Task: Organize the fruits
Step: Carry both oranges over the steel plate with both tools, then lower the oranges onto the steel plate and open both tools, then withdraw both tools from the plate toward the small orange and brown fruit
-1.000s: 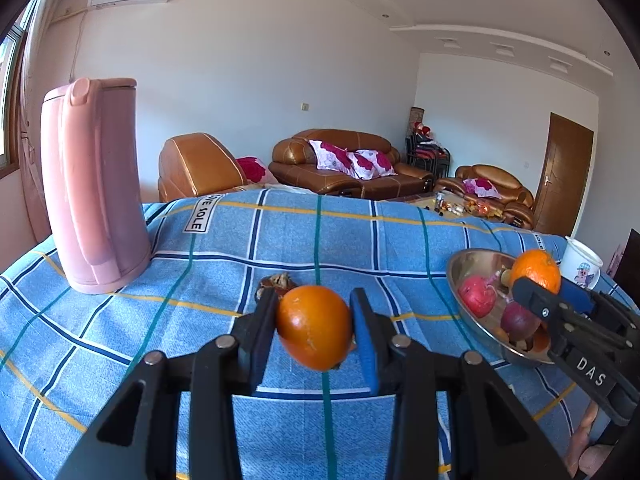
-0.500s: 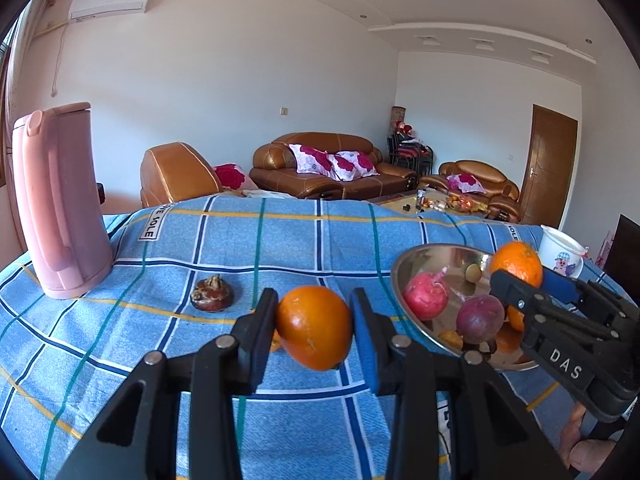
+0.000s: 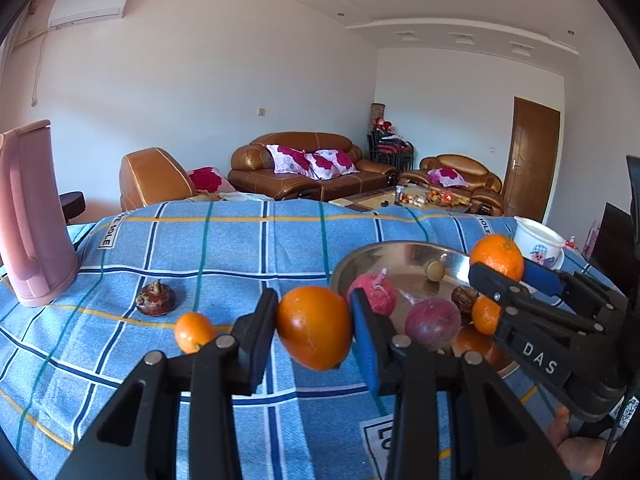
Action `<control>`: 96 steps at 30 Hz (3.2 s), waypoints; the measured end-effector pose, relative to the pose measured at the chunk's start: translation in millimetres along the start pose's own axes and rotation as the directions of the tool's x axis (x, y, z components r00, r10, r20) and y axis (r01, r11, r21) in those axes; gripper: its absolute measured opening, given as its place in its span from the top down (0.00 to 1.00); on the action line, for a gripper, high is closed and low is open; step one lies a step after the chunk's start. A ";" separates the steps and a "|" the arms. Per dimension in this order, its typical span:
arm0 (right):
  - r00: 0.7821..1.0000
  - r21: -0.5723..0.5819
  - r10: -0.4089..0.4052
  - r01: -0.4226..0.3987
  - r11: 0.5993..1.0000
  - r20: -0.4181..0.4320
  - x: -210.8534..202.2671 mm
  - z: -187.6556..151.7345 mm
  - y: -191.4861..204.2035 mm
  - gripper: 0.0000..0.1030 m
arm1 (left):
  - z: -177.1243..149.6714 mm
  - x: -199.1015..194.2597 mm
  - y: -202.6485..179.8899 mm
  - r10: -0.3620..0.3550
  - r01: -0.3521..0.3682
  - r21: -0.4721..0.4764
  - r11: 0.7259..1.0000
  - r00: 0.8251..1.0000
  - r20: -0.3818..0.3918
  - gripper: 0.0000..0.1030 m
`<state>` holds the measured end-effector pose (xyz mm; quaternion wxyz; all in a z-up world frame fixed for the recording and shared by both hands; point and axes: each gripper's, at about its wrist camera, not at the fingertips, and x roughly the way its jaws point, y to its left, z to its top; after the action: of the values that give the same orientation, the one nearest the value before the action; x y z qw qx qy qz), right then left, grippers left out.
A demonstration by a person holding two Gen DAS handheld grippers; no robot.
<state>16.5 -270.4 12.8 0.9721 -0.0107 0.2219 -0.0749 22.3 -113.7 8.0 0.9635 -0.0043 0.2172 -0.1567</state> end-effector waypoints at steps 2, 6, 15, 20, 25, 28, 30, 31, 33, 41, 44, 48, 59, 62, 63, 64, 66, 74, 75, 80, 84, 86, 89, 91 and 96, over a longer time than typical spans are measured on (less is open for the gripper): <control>1.000 0.004 -0.010 0.010 1.000 -0.004 1.8 0.4 -7.3 0.52 | 1.4 3.1 -7.0 -0.016 0.016 0.006 1.000 1.000 -0.002 0.62; 0.999 0.038 -0.031 0.031 0.999 -0.016 6.2 2.3 -28.4 0.52 | 2.2 7.3 -25.8 -0.043 0.043 0.026 0.999 0.999 -0.008 0.62; 0.994 0.083 -0.104 0.107 0.991 -0.030 18.3 4.9 -71.8 0.52 | 9.8 22.1 -63.7 -0.092 0.093 0.074 0.993 0.996 -0.013 0.62; 0.991 0.107 -0.119 0.124 0.986 -0.054 29.5 6.2 -88.7 0.52 | 19.5 40.2 -85.1 -0.112 0.114 0.095 0.989 0.993 -0.033 0.62; 0.991 0.118 -0.109 0.118 0.986 -0.081 45.6 8.1 -99.1 0.52 | 26.2 66.0 -103.7 -0.096 0.104 0.112 0.988 0.992 -0.076 0.62; 0.991 0.130 -0.091 0.104 0.986 -0.102 56.5 9.4 -105.3 0.52 | 27.0 81.4 -108.3 -0.076 0.088 0.102 0.991 0.991 -0.113 0.62; 0.990 0.131 -0.083 0.098 0.987 -0.114 62.4 10.6 -106.4 0.52 | 27.5 90.4 -110.4 -0.059 0.073 0.101 0.992 0.989 -0.137 0.62; 0.990 0.133 -0.072 0.088 0.987 -0.121 65.5 11.0 -106.8 0.52 | 27.5 94.1 -110.7 -0.053 0.068 0.099 0.993 0.988 -0.146 0.62; 0.989 0.136 -0.056 0.075 0.988 -0.134 70.9 11.7 -107.7 0.52 | 27.5 100.2 -111.9 -0.046 0.062 0.093 0.994 0.985 -0.166 0.62; 0.986 0.111 -0.012 0.031 0.993 -0.166 88.3 17.1 -99.9 0.52 | 27.2 118.1 -114.2 0.020 0.002 0.104 0.995 0.976 -0.215 0.62; 0.981 0.108 0.014 0.007 0.994 -0.196 96.8 17.3 -98.8 0.52 | 26.4 123.6 -110.8 0.039 -0.018 0.091 0.996 0.970 -0.240 0.62; 0.976 0.101 0.034 -0.013 0.995 -0.216 101.2 16.8 -96.6 0.51 | 25.0 127.6 -108.0 0.048 -0.028 0.079 0.996 0.966 -0.256 0.62; 0.976 0.121 0.067 -0.043 0.992 -0.208 102.2 15.1 -98.5 0.50 | 26.8 127.2 -105.3 0.041 -0.024 0.069 0.997 0.967 -0.251 0.62; 0.979 0.134 0.090 -0.067 0.989 -0.180 98.2 15.1 -99.7 0.50 | 27.2 120.3 -103.4 0.064 -0.049 0.072 0.996 0.976 -0.209 0.57; 0.981 0.134 0.094 -0.072 0.988 -0.168 95.9 15.6 -99.4 0.50 | 27.4 117.4 -103.2 0.067 -0.054 0.071 0.996 0.978 -0.197 0.56; 0.982 0.132 0.095 -0.074 0.989 -0.161 95.1 15.7 -98.7 0.50 | 28.1 115.1 -102.0 0.071 -0.059 0.068 0.996 0.980 -0.187 0.55; 0.983 0.127 0.098 -0.078 0.989 -0.158 94.6 16.1 -96.8 0.50 | 28.3 110.8 -98.4 0.077 -0.069 0.052 0.996 0.981 -0.177 0.50; 0.998 0.178 0.058 -0.060 0.982 0.016 64.1 21.5 -107.7 0.32 | 38.8 54.5 -87.4 0.138 -0.141 0.041 0.989 0.988 0.072 0.00; 0.996 0.180 0.049 -0.061 0.982 0.069 55.7 22.0 -108.1 0.27 | 39.9 47.5 -84.7 0.148 -0.152 0.039 0.988 0.984 0.098 0.00; 0.944 0.153 -0.053 0.002 0.988 0.326 13.4 17.8 -100.1 0.13 | 35.2 26.9 -68.0 0.223 -0.229 0.019 0.973 0.961 0.164 0.00; 0.889 0.145 -0.119 0.060 0.988 0.442 -9.5 11.1 -90.4 0.02 | 28.8 18.9 -60.7 0.277 -0.290 0.043 0.956 0.940 0.198 0.00; 0.883 0.158 -0.147 0.084 0.984 0.446 -13.7 10.0 -88.2 0.01 | 24.6 15.1 -57.4 0.280 -0.296 0.051 0.954 0.937 0.208 0.00; 0.895 0.164 -0.144 0.081 0.983 0.421 -14.8 10.3 -86.5 0.01 | 18.5 11.2 -54.1 0.293 -0.314 0.063 0.947 0.930 0.222 0.00; 0.906 0.156 -0.133 0.075 0.985 0.402 -14.8 10.3 -81.6 0.01 | 17.5 8.0 -50.3 0.284 -0.302 0.053 0.952 0.933 0.223 0.00; 0.857 0.109 -0.117 0.072 0.991 0.502 -41.0 1.4 -72.3 0.01 | 15.6 5.0 -45.3 0.277 -0.287 0.016 0.958 0.937 0.214 0.00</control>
<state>-29.6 -335.7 35.6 0.9909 0.0012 -0.0459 -0.1265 19.5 -159.2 23.5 0.9933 0.0331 0.1092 -0.0208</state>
